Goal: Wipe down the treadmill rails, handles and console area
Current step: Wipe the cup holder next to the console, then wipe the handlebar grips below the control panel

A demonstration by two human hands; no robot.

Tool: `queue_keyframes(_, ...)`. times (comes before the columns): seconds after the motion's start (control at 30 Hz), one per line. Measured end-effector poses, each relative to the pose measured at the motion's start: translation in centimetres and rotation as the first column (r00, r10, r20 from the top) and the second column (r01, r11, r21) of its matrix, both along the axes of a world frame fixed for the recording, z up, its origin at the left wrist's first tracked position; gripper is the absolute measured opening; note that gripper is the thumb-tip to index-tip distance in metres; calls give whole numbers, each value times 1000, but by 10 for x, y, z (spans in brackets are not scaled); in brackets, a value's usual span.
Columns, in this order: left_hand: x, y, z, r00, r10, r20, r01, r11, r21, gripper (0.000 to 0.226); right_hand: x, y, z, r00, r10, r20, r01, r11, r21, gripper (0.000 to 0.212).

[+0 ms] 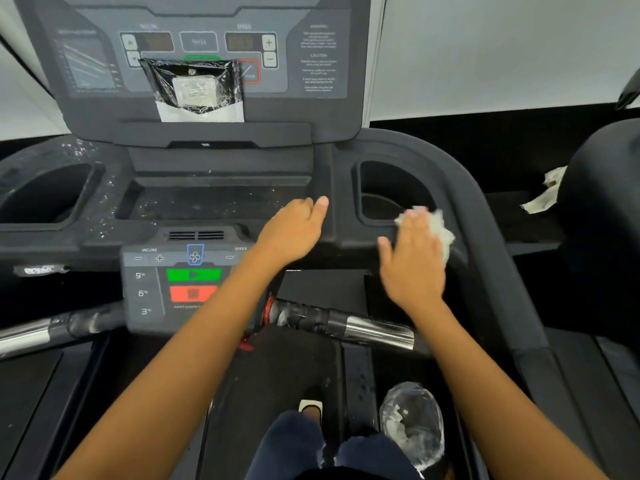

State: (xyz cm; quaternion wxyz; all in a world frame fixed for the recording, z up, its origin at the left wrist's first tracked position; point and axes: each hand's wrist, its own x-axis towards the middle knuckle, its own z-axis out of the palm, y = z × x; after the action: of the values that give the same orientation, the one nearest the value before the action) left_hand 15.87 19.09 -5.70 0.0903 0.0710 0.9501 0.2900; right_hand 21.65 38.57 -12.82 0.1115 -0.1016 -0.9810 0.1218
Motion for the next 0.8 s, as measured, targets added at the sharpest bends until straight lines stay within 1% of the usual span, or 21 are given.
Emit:
queue_keyframes(0.07, 6, 2, -6, 996, -84, -40, 78, 987, -138, 46, 0, 6, 0, 984, -172, 50, 175, 983, -61, 71)
queue_keyframes(0.1, 8, 4, -8, 992, -114, -56, 102, 977, -187, 42, -5, -1, 1, 972, -223, 72, 228, 970, -84, 73)
queue_keyframes(0.13, 10, 5, -9, 988, -134, -75, 114, 968, -225, 40, -11, -15, 5, 972, -220, 84, 227, 969, -93, 75)
queue_keyframes(0.17, 11, 5, -11, 986, -143, -91, 116, 960, -255, 39, -14, -33, 8, 985, -156, 74, 163, 982, -98, 76)
queue_keyframes(0.23, 12, 5, -12, 983, -148, -108, 110, 947, -301, 38, -12, -72, 4, 995, 92, 49, -88, 993, -79, 72)
queue_keyframes(0.3, 12, 6, -13, 982, -155, -105, 111, 933, -344, 41, -7, -81, 5, 956, 283, 80, -271, 953, -132, 63)
queue_keyframes(0.33, 12, 5, -13, 982, -162, -101, 115, 924, -365, 44, -7, -70, 9, 936, 344, 79, -330, 932, -147, 61)
queue_keyframes(0.37, 13, 5, -13, 981, -168, -95, 120, 917, -381, 46, -8, -54, 10, 925, 375, 51, -369, 923, -107, 57)
queue_keyframes(0.4, 13, 5, -12, 981, -172, -88, 124, 912, -391, 48, -6, -35, 8, 926, 376, 10, -376, 926, -32, 53)
queue_keyframes(0.43, 14, 4, -12, 982, -169, -80, 124, 909, -398, 50, -5, -13, 6, 944, 330, -30, -329, 944, 24, 50)
queue_keyframes(0.47, 15, 4, -13, 984, -163, -74, 119, 907, -405, 52, -4, 8, 4, 970, 237, -56, -236, 971, 36, 46)
queue_keyframes(0.5, 17, 5, -14, 985, -155, -77, 111, 906, -409, 53, -2, 26, 2, 989, 132, -64, -132, 991, 14, 44)
queue_keyframes(0.57, 20, 7, -17, 982, -162, -98, 108, 903, -416, 57, -1, 37, 0, 999, -30, -19, 29, 999, -38, 48)
queue_keyframes(0.6, 22, 9, -19, 979, -174, -103, 117, 902, -415, 59, -4, 31, 1, 996, -88, 7, 88, 995, -46, 51)
queue_keyframes(0.63, 24, 11, -21, 977, -186, -103, 127, 900, -417, 61, -7, 18, 3, 993, -111, 31, 112, 993, -43, 53)
queue_keyframes(0.67, 26, 13, -23, 976, -192, -103, 133, 897, -421, 62, -9, 1, 7, 996, -78, 53, 80, 996, -48, 55)
queue_keyframes(0.7, 28, 15, -24, 976, -194, -103, 133, 894, -429, 63, -11, -19, 8, 998, 20, 57, -17, 998, -53, 56)
queue_keyframes(0.73, 30, 16, -25, 976, -190, -103, 128, 892, -434, 64, -10, -40, 8, 987, 153, 44, -151, 987, -45, 58)
queue_keyframes(0.77, 32, 17, -26, 978, -182, -101, 121, 893, -434, 65, -6, -56, 6, 960, 277, 50, -275, 960, -45, 61)
queue_keyframes(0.8, 36, 17, -27, 979, -173, -104, 113, 895, -431, 65, -4, -63, 5, 931, 360, 60, -358, 933, -44, 63)
